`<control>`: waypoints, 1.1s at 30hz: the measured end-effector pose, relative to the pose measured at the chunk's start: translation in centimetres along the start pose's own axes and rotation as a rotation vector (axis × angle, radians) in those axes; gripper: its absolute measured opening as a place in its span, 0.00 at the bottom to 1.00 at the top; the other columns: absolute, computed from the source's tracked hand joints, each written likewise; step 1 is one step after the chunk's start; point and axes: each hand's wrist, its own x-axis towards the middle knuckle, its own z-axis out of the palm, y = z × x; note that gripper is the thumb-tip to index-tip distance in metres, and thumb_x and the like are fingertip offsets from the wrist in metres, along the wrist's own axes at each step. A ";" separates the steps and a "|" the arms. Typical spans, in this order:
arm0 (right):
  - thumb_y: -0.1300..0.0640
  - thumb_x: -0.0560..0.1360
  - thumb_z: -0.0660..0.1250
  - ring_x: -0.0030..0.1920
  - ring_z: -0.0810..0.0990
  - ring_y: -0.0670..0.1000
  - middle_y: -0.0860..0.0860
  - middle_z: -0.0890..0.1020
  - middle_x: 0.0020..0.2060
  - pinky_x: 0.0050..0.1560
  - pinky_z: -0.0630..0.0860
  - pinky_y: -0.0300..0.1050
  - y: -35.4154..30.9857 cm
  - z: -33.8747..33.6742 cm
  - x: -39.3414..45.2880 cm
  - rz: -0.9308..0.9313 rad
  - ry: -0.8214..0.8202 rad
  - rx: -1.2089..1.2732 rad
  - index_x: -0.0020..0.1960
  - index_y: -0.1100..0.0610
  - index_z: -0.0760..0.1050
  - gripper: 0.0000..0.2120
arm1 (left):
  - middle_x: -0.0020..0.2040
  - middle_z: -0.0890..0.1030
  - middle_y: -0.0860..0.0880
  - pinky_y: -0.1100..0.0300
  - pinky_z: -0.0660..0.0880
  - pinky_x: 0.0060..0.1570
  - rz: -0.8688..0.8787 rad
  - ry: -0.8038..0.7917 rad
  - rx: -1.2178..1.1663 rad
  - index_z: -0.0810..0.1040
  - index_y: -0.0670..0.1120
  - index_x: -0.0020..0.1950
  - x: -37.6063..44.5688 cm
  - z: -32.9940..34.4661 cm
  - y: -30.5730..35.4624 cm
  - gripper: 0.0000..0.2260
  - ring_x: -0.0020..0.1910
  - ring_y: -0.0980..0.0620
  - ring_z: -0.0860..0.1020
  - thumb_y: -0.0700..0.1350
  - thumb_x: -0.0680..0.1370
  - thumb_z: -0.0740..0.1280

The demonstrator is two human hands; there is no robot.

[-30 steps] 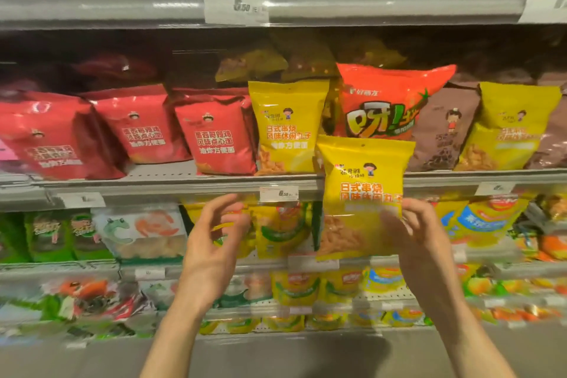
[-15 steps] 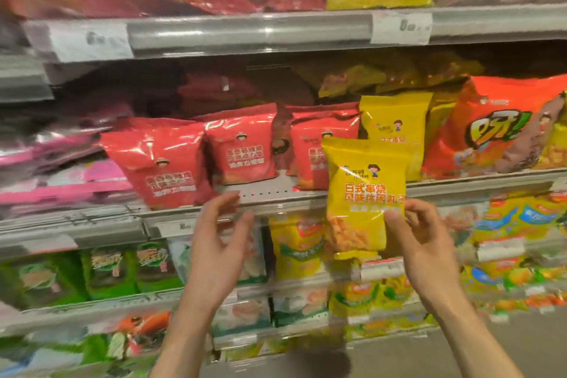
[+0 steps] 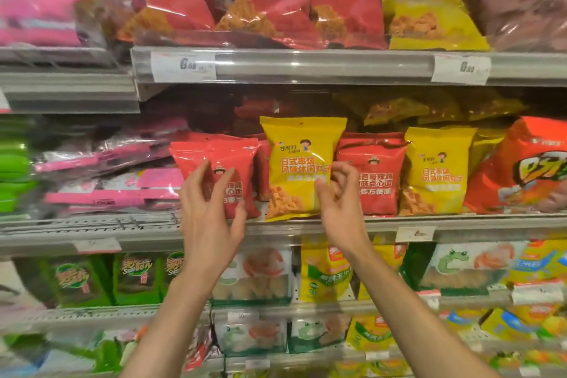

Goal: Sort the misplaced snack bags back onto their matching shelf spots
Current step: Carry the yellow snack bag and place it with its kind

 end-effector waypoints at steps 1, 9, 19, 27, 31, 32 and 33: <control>0.53 0.83 0.63 0.68 0.74 0.52 0.53 0.73 0.67 0.71 0.71 0.58 0.3 0.2 0.2 0.005 0.001 0.001 0.66 0.46 0.62 0.15 | 0.77 0.63 0.38 0.44 0.64 0.71 0.003 -0.006 0.006 0.75 0.45 0.72 0.1 0.1 -0.2 0.24 0.75 0.39 0.62 0.42 0.75 0.73; 0.55 0.83 0.64 0.69 0.73 0.51 0.52 0.73 0.68 0.71 0.72 0.56 1.3 -1.9 0.5 0.033 -0.035 -0.025 0.68 0.47 0.62 0.17 | 0.81 0.58 0.41 0.38 0.61 0.75 0.080 -0.157 0.095 0.70 0.47 0.75 1.7 0.9 -1.7 0.30 0.79 0.39 0.59 0.45 0.74 0.74; 0.55 0.82 0.65 0.68 0.74 0.49 0.50 0.73 0.67 0.70 0.73 0.56 1.7 -2.8 0.8 0.023 -0.077 -0.033 0.70 0.48 0.62 0.19 | 0.81 0.59 0.42 0.43 0.60 0.75 0.157 -0.163 0.148 0.69 0.45 0.75 2.1 1.2 -3.2 0.32 0.79 0.40 0.59 0.44 0.74 0.76; 0.55 0.82 0.66 0.67 0.75 0.48 0.49 0.75 0.66 0.69 0.74 0.53 1.1 -4.2 1.1 0.007 -0.136 -0.019 0.69 0.48 0.64 0.19 | 0.77 0.66 0.40 0.39 0.65 0.73 0.237 -0.087 0.120 0.76 0.41 0.69 0.7 1.4 -2.9 0.25 0.76 0.38 0.64 0.37 0.72 0.75; 0.56 0.82 0.66 0.68 0.73 0.47 0.49 0.74 0.67 0.70 0.72 0.48 1.0 -4.4 1.5 -0.007 -0.128 -0.022 0.69 0.49 0.63 0.19 | 0.72 0.72 0.43 0.45 0.67 0.71 0.190 -0.022 0.032 0.78 0.41 0.65 0.5 1.4 -2.0 0.18 0.71 0.41 0.69 0.44 0.76 0.68; 0.57 0.82 0.66 0.68 0.73 0.47 0.50 0.73 0.67 0.70 0.72 0.47 1.0 -4.2 1.7 -0.009 -0.123 -0.023 0.69 0.49 0.63 0.19 | 0.70 0.74 0.44 0.47 0.68 0.70 0.172 -0.022 0.012 0.78 0.41 0.65 0.6 1.4 -1.6 0.18 0.70 0.43 0.70 0.46 0.76 0.66; 0.57 0.82 0.65 0.68 0.73 0.48 0.50 0.72 0.67 0.70 0.72 0.47 1.1 -3.9 1.8 -0.007 -0.118 -0.018 0.69 0.49 0.62 0.19 | 0.69 0.74 0.45 0.49 0.69 0.69 0.154 -0.027 -0.002 0.78 0.42 0.65 0.7 1.4 -1.2 0.18 0.69 0.44 0.70 0.47 0.77 0.65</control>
